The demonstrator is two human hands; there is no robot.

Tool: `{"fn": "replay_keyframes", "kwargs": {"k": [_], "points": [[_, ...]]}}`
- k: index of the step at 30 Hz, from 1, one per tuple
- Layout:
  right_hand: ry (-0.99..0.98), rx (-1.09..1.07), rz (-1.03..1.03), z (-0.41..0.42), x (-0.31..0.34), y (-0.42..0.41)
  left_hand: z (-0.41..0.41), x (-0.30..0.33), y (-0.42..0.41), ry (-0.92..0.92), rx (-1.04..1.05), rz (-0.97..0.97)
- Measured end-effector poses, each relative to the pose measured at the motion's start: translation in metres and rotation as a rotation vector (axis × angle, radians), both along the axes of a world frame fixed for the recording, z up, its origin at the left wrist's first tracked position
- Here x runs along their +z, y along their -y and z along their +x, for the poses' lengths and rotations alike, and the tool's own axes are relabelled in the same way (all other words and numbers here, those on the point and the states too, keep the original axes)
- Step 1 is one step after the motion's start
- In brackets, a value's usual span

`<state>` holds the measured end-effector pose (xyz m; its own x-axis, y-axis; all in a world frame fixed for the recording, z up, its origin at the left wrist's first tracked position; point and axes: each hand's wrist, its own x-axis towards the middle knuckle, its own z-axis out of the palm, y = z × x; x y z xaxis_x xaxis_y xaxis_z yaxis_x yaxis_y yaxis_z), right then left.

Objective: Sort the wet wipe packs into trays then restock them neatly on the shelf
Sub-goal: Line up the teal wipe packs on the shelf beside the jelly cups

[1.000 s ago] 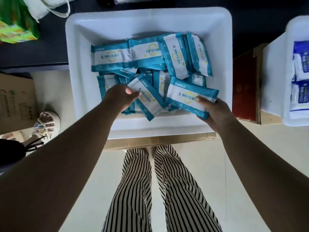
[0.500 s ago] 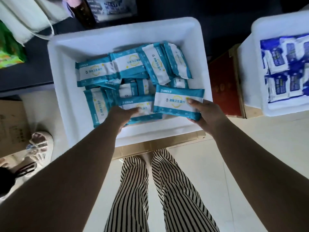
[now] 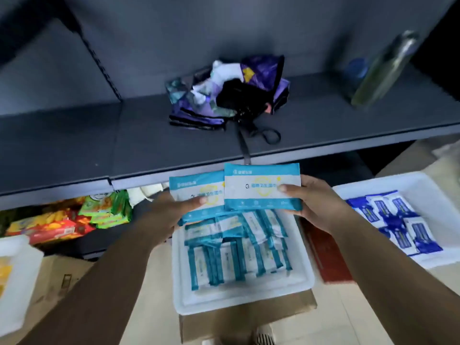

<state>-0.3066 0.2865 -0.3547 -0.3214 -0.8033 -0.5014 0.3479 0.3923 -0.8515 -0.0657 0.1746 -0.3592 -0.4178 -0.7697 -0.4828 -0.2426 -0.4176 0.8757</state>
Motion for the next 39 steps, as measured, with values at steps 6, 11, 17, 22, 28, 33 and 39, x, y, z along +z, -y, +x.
{"fn": "replay_keyframes", "kwargs": {"k": [6,11,17,22,28,33,39], "points": [[-0.125,-0.015,-0.215,0.017,0.138,0.024,0.015,0.135,0.023,-0.124,-0.027,-0.262],[-0.255,-0.017,-0.366,0.038,0.244,0.032,0.032,0.230,0.037,-0.256,-0.053,-0.447],[-0.404,-0.056,-0.500,0.059,0.326,0.046,0.048,0.310,0.053,-0.315,-0.011,-0.679],[-0.388,-0.040,-0.540,0.062,0.354,0.077,0.051,0.336,0.079,-0.280,0.079,-0.746],[-0.366,-0.036,-0.582,0.041,0.369,0.137,0.039,0.349,0.128,-0.175,0.433,-0.887],[-0.337,-0.089,-0.549,0.019,0.375,0.215,0.026,0.353,0.167,0.097,0.833,-1.071],[-0.333,-0.051,-0.483,0.007,0.370,0.316,0.016,0.335,0.209,0.269,0.928,-1.084]]}}
